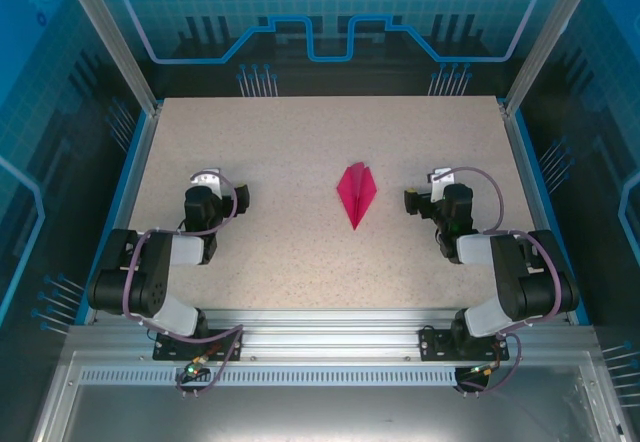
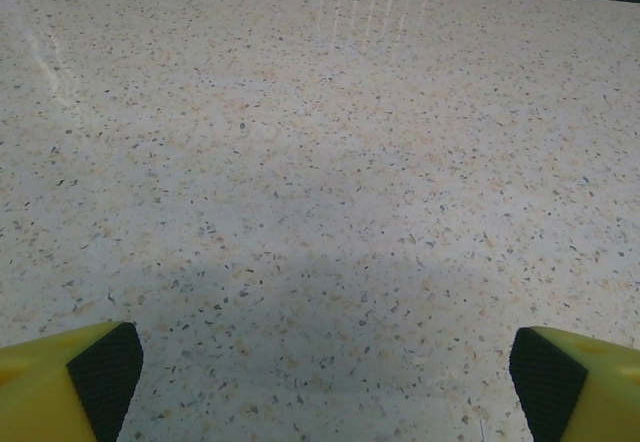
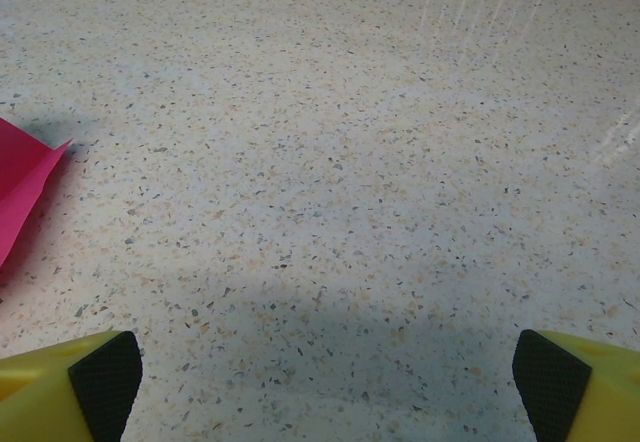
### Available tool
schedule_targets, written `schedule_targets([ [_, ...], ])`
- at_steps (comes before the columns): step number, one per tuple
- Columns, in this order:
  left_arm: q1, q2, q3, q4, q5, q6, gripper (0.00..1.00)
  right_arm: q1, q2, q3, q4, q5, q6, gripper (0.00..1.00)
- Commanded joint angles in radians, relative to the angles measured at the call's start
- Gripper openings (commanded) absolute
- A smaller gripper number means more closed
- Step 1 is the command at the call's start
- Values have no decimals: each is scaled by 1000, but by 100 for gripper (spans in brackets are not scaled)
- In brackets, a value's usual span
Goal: Fold a paper plane with a square sheet of paper (pick it up from the middle)
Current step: Reset both arms
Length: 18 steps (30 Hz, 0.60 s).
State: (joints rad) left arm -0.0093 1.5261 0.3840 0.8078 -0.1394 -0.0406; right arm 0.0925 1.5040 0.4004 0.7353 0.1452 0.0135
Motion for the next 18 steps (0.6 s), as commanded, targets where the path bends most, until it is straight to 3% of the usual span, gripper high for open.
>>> schedule_targets([
  [1,-4,-5,25,7,40,36,98,-17,-2,21,35,-14,-13,99],
  [18,-1,-3,28,-2,61,39,98,-16,-2,22,35,-13,-14,99],
])
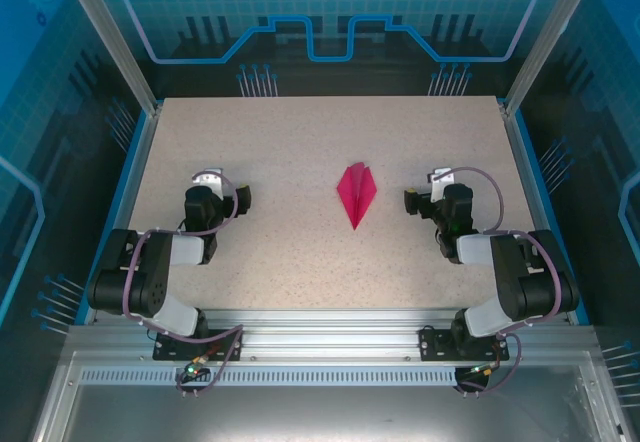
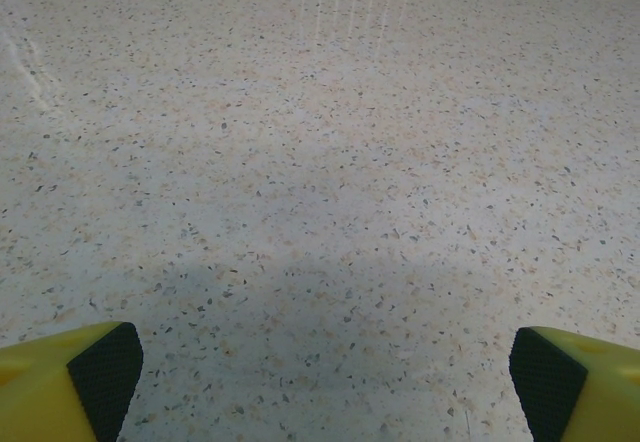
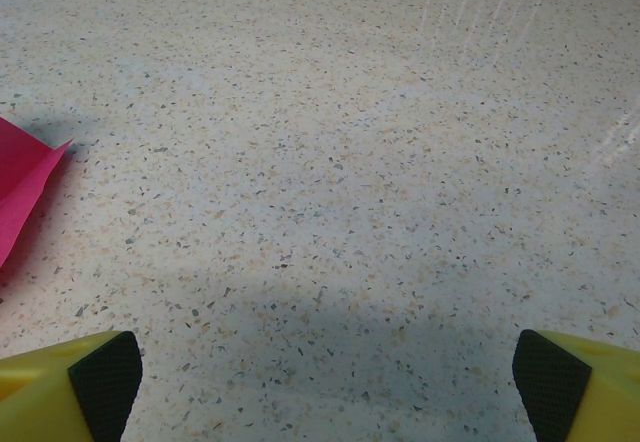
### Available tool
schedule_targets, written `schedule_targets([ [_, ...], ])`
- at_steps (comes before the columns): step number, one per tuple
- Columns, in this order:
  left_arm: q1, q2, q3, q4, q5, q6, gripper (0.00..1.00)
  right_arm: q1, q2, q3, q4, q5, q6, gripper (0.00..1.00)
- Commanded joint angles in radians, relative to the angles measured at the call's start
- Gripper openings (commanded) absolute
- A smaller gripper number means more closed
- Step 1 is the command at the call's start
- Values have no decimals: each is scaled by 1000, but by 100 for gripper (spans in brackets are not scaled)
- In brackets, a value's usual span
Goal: Fold a paper plane with a square sheet of paper (pick it up from the middle)
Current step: Reset both arms
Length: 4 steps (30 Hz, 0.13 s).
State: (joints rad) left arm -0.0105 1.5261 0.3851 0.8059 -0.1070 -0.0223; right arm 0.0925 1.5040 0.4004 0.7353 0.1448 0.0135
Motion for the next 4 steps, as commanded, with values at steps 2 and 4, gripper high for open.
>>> schedule_targets([
  [2,0,-3,26,4,30,22,98,-16,-1,22,35,-13,-13,99],
  [4,1,-4,25,5,30,22,98,-17,-1,21,35,-13,-14,99],
])
